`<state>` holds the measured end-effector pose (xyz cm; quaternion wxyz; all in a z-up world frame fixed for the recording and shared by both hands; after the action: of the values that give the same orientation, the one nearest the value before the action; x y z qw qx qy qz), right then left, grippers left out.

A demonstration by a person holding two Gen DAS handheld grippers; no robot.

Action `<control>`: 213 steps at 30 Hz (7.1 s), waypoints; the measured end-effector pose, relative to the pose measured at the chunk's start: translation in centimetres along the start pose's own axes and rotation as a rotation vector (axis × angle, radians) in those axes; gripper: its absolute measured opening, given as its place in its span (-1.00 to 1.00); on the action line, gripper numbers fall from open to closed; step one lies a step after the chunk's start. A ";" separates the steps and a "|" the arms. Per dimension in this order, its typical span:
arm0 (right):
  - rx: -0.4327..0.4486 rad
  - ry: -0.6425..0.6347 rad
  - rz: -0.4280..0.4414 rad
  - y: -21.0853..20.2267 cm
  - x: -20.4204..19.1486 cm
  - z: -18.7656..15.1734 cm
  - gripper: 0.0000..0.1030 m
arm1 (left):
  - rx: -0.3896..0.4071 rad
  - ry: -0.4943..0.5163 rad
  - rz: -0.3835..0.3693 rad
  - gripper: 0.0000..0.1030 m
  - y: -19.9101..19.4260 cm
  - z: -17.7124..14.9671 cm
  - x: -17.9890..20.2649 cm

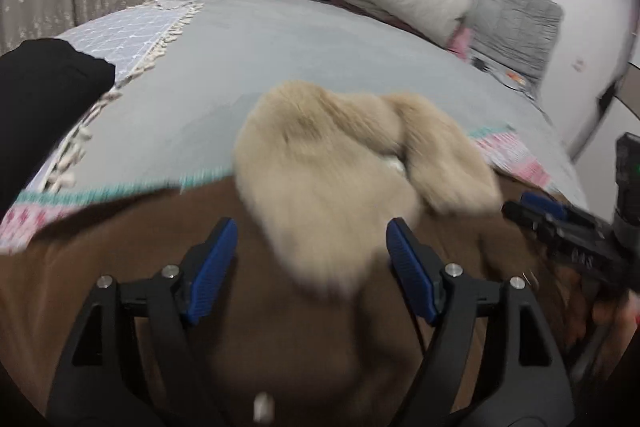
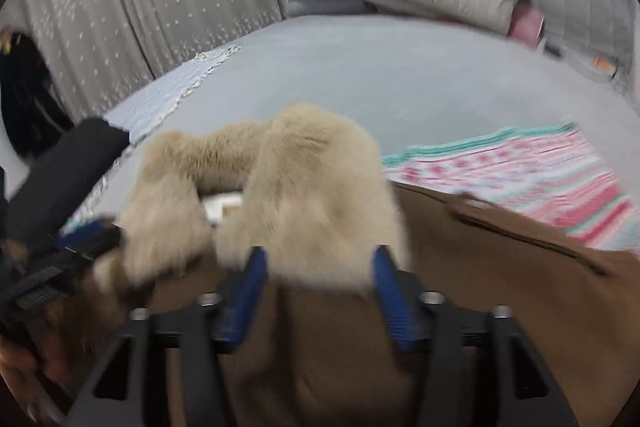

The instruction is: Fold large clothes

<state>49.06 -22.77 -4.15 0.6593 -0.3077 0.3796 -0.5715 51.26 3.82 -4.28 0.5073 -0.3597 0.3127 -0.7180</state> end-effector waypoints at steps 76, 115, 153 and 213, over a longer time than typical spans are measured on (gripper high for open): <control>-0.220 -0.057 -0.049 -16.6 -2.2 -19.9 0.75 | 0.411 -0.247 0.027 -0.90 -26.8 -2.8 -6.6; -0.315 0.230 0.397 -3.4 -8.4 -13.3 -0.53 | 0.241 -0.382 -0.117 -0.34 -13.2 -14.9 -12.6; -0.212 0.144 0.164 -9.4 -2.3 -15.6 0.27 | -0.161 -0.302 0.034 -0.72 -7.6 -19.6 -11.7; 0.386 0.640 -0.175 -20.6 26.5 -10.1 -0.86 | -0.045 -0.192 0.087 0.85 -8.8 -18.3 -2.4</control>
<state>31.28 -51.93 3.92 0.5020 -0.0151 0.4241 -0.7536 32.18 10.21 -7.60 0.5576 -0.4243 0.2937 -0.6502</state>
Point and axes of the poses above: each gripper's, at about its wrist camera, not at the fingertips, and y roughly the way its jaws point, x to its right, z to its top, the point moved 4 cm from there along y, roughly the way its jaws point, and after that the axes turned 10 degrees about -x, right-handed, at the moved point
